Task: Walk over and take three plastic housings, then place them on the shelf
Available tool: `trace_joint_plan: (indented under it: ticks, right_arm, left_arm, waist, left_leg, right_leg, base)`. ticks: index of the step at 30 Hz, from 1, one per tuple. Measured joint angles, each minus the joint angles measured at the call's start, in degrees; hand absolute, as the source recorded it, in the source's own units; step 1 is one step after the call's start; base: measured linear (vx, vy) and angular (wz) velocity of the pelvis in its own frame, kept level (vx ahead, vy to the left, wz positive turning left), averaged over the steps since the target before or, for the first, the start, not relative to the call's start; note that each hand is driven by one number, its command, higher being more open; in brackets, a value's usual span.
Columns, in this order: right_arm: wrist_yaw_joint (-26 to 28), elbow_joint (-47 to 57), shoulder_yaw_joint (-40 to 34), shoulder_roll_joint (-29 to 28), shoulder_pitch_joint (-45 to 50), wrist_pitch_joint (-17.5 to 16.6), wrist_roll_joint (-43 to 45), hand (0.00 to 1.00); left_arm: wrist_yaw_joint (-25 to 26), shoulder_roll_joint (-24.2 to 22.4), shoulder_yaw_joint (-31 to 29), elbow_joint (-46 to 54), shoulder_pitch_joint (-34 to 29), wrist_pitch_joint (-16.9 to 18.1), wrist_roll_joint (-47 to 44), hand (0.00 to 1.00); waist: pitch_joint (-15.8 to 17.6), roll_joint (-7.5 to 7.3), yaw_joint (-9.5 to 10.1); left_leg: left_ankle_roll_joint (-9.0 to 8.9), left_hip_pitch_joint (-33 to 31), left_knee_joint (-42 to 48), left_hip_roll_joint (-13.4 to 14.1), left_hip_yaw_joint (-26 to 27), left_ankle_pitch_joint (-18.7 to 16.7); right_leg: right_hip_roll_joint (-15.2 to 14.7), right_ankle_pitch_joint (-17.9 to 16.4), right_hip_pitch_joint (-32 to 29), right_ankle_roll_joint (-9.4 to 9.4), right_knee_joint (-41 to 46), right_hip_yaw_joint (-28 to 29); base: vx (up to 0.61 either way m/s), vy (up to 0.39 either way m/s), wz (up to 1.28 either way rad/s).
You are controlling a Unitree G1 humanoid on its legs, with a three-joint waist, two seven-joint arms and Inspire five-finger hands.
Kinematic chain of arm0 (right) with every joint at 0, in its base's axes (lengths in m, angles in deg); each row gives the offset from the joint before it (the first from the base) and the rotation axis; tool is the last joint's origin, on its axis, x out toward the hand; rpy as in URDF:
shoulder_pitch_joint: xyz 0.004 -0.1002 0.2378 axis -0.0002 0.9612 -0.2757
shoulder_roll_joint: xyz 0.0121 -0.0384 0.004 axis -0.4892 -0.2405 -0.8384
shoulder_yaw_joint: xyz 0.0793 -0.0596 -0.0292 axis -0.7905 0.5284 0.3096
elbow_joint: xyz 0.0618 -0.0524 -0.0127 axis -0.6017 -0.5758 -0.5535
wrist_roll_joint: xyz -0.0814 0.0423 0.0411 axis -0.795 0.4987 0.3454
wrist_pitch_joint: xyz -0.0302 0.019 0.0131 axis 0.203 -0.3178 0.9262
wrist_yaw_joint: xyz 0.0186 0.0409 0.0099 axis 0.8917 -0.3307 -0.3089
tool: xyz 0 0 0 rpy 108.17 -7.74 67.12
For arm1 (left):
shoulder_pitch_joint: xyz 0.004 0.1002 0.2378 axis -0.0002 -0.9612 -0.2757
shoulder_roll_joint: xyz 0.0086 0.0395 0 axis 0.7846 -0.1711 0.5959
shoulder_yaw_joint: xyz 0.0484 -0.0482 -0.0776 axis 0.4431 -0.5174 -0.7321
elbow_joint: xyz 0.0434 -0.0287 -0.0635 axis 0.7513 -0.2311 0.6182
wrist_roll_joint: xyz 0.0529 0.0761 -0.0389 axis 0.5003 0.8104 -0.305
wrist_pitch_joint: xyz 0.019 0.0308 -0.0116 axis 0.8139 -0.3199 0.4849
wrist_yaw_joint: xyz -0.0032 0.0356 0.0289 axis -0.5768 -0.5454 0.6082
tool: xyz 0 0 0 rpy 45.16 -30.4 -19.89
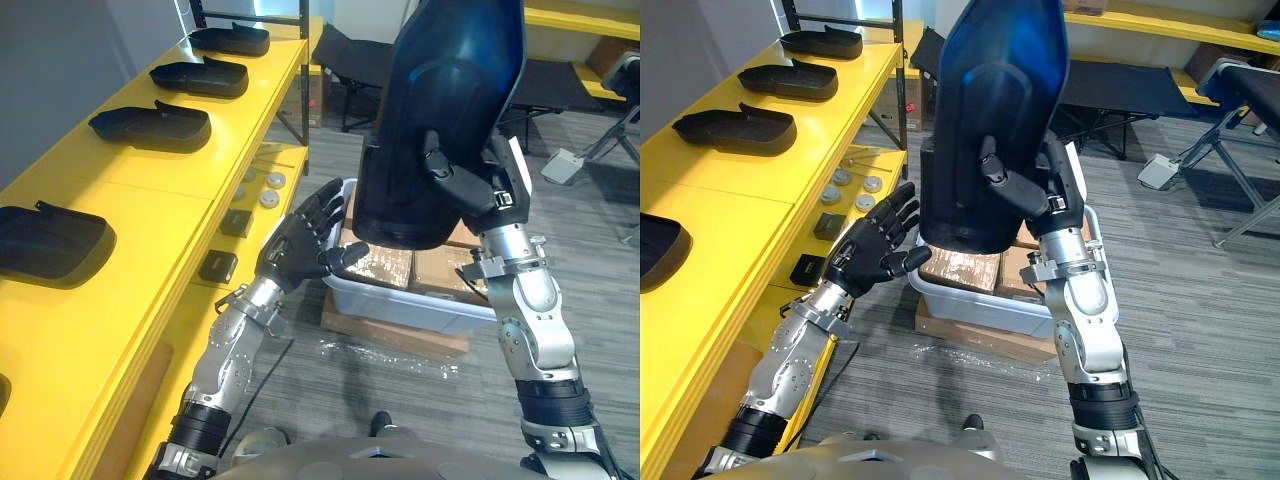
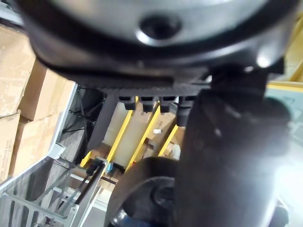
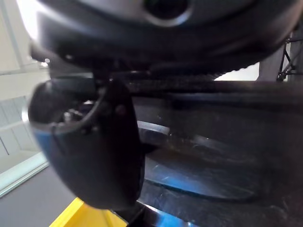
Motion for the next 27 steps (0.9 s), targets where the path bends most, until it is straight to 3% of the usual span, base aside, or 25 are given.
trace_joint_plan:
  ticks: [23, 24, 27]
  right_arm:
    - [0.91, -2.71, 6.00, -3.22, 2.40, 1.15, -0.16, 0.00]
    - [0.85, -2.71, 6.31, -3.22, 2.40, 1.15, -0.18, 0.00]
    - [0.71, -2.71, 6.99, -3.20, 2.40, 1.15, -0.25, 0.00]
  left_arm:
    - [2.79, 0.05, 4.69, 2.77, 1.28, -4.21, 3.03, 1.00]
    - [3.11, 0.06, 4.80, 2.77, 1.28, -4.29, 3.16, 0.00]
    - [4.10, 0.06, 4.95, 2.77, 1.29, -4.46, 4.93, 0.00]
  waist:
    - [-0.04, 0.30, 0.05]
    - [-0.04, 0.30, 0.05]
    - [-0.05, 0.30, 0.12]
  left_leg:
    - [0.29, -0.05, -0.13, -0.81, -0.58, 0.25]
    - [0.29, -0.05, -0.13, -0.83, -0.58, 0.25]
    - [0.30, -0.05, -0.15, -0.84, -0.61, 0.25]
  right_leg:
    - [-0.44, -0.23, -0.06, -0.30, 0.01, -0.86]
    - [-0.46, -0.23, -0.07, -0.30, 0.01, -0.87]
    - [-0.46, -0.23, -0.06, -0.30, 0.00, -0.89]
  base:
    - [-0.02, -0.005, 0.01]
    - [0.00, 0.000, 0.00]
    - [0.00, 0.000, 0.00]
